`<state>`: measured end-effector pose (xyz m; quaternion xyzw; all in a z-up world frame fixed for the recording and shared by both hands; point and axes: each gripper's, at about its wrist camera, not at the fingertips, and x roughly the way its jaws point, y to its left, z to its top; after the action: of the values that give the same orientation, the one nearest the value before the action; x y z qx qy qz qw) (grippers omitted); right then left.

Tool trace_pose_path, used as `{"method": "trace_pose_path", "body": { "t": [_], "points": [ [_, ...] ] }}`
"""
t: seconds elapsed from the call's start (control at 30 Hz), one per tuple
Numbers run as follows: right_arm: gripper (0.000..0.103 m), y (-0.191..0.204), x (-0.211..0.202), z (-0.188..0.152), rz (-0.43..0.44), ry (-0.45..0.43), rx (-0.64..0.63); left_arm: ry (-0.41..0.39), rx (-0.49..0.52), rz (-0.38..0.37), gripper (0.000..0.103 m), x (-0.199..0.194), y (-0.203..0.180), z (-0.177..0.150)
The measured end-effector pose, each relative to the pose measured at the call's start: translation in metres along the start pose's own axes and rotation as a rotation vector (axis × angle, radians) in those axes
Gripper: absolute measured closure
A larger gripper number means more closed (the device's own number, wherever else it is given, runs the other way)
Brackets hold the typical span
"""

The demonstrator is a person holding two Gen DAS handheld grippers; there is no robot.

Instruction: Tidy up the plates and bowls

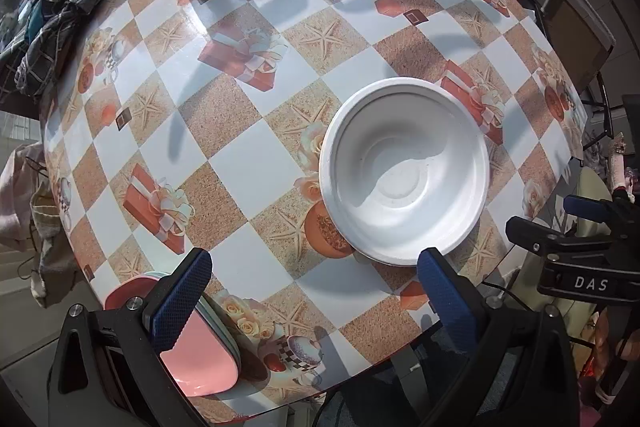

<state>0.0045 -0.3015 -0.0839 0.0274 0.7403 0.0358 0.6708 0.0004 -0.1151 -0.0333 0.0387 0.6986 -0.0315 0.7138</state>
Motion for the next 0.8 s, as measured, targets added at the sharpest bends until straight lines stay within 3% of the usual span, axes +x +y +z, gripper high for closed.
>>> {"method": "trace_pose_path", "body": {
  "t": [0.47,0.8],
  "points": [
    [0.001,0.007,0.013,0.024,0.000,-0.007,-0.027,0.009,-0.045,0.037,0.000,0.030,-0.002,0.015],
    [0.001,0.020,0.030,0.065,0.014,-0.010,-0.054,0.046,-0.077,0.095,0.000,0.067,-0.005,0.031]
  ]
}}
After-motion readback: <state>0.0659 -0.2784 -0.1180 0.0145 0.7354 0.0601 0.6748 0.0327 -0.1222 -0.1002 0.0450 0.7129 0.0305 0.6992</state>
